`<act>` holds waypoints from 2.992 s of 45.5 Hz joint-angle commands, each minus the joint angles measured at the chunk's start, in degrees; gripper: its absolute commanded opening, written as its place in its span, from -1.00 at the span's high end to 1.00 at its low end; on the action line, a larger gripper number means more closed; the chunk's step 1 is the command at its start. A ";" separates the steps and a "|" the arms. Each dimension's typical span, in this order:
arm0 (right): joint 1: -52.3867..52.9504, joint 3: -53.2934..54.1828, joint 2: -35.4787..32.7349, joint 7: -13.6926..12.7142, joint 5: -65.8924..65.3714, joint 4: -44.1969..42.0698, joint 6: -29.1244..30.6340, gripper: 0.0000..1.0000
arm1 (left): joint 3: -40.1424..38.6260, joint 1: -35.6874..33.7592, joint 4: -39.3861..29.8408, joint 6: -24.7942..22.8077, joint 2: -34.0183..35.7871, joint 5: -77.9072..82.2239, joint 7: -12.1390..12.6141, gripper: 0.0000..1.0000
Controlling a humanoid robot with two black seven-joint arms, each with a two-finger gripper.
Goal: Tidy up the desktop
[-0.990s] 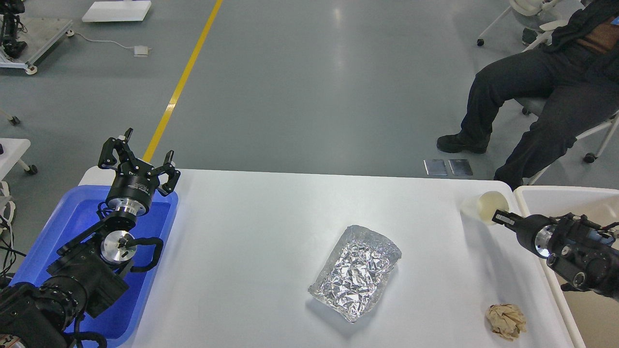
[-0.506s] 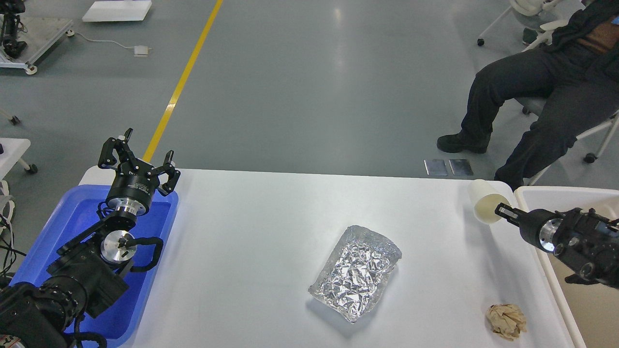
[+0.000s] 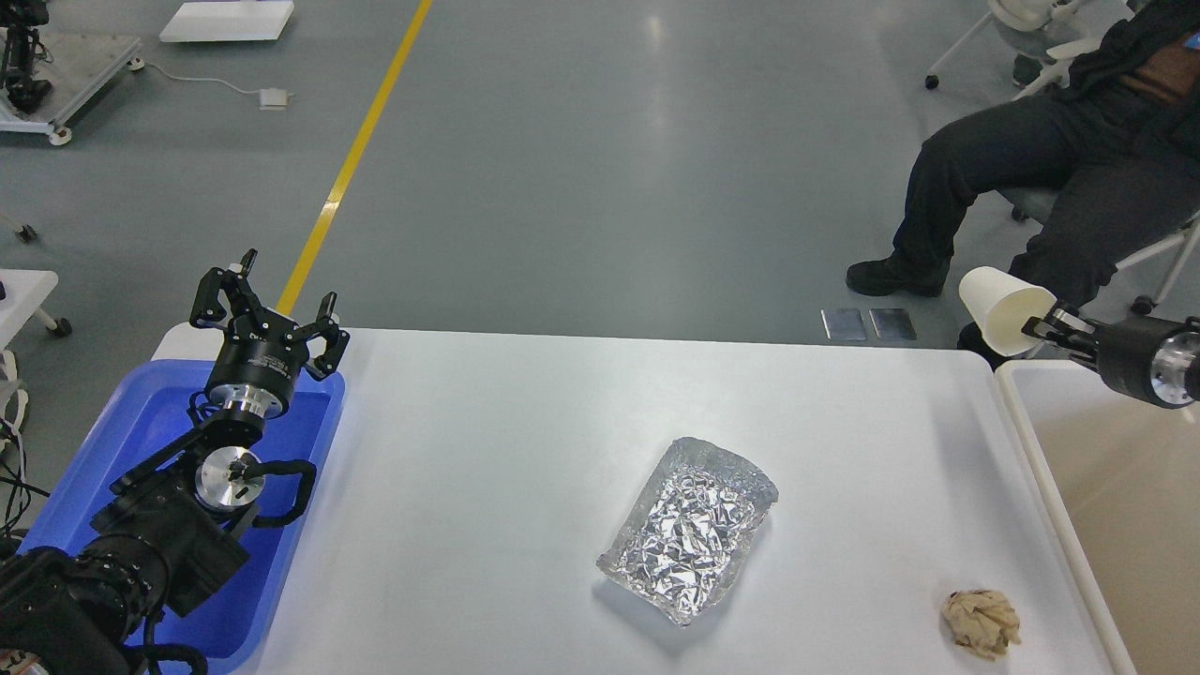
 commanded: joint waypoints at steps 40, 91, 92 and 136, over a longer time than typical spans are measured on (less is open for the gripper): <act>1.61 0.28 -9.49 -11.70 28.17 -14.70 10.51 1.00 | 0.00 0.00 0.03 0.00 0.00 0.00 0.00 -1.00; -24.67 16.01 12.57 -21.02 46.90 -14.79 -25.09 1.00 | 0.00 0.00 0.03 0.00 0.00 0.00 0.00 -1.00; -24.85 16.19 12.65 -21.02 46.90 -14.79 -25.09 1.00 | 0.00 0.00 0.03 0.00 0.00 0.00 0.00 -1.00; -22.57 16.63 11.69 -20.32 46.82 -14.18 -24.65 -0.99 | 0.08 0.00 0.03 0.09 0.00 0.00 0.00 -1.00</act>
